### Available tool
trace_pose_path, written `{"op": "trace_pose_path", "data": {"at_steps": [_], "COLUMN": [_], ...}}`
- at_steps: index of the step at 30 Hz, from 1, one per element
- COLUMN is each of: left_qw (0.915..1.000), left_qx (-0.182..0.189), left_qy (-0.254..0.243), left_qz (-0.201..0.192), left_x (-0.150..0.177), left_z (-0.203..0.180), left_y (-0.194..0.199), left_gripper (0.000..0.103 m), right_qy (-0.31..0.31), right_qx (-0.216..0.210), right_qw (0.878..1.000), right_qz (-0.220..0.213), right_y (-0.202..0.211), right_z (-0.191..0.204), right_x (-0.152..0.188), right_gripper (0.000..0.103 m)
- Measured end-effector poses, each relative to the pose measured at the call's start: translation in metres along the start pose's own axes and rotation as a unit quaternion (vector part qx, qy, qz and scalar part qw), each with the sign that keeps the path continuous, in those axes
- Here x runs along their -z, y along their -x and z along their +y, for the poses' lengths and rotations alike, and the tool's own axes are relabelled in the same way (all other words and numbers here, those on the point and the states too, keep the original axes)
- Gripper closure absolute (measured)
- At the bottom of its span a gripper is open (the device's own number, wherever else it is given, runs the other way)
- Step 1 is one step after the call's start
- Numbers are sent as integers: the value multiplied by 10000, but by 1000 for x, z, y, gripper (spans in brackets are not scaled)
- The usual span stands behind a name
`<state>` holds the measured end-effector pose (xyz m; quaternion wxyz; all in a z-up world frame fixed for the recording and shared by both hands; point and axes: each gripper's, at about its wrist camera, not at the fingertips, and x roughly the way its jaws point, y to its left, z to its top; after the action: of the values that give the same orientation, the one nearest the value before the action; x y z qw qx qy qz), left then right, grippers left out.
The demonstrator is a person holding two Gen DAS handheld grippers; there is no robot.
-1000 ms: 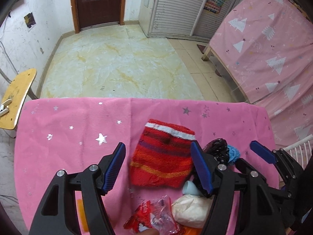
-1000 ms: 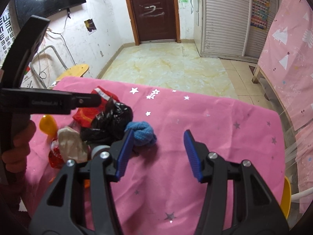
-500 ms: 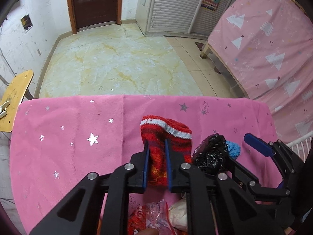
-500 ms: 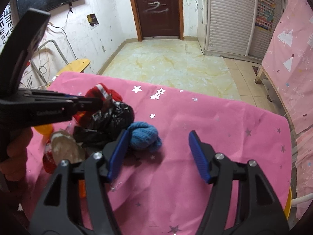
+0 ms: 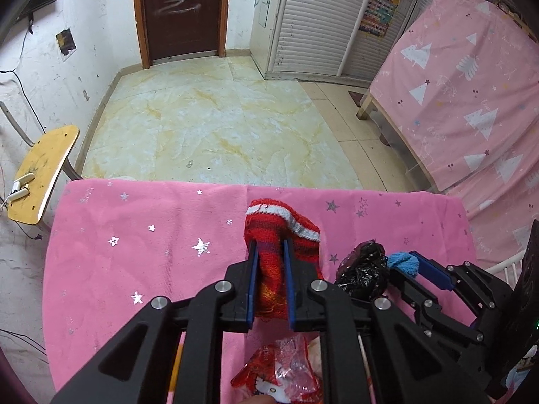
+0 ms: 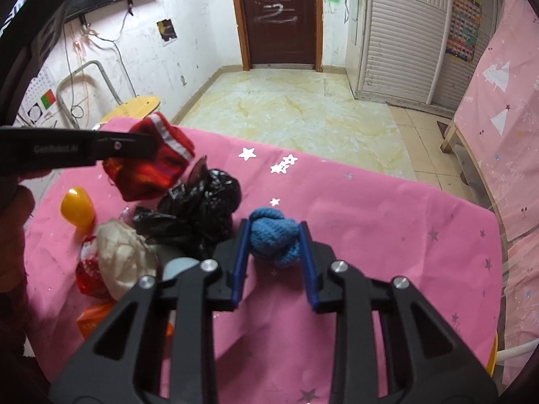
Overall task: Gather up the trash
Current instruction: 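Carry the red sock and blue yarn ball over the yellow bin and open both tools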
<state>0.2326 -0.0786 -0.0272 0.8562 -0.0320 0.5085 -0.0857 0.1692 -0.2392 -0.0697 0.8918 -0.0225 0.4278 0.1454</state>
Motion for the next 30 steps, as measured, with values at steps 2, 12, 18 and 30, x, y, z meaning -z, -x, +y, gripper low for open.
{"op": "trace_pose_path", "data": {"at_steps": [2, 12, 18, 30], "left_qw": [10000, 9993, 9984, 9948], "left_qx": [-35, -95, -97, -27], "left_qy": [-3, -162, -366, -869], "left_qz": [-65, -319, -427, -522], "left_x": [-1, 4, 12, 29], "left_z": [1, -22, -51, -122], "left_y": [7, 44, 64, 85], "left_gripper": [97, 97, 97, 97], "right_qy": [-48, -281, -490, -906], "right_qx": [-4, 60, 100, 202], "right_qw": [10000, 9991, 9975, 9922], "right_qz": [-45, -309, -507, -831], "right_y": [6, 38, 62, 105], "right_z": [-1, -19, -38, -81], "right_x": [1, 13, 27, 59], "right_gripper": [76, 76, 76, 76]}}
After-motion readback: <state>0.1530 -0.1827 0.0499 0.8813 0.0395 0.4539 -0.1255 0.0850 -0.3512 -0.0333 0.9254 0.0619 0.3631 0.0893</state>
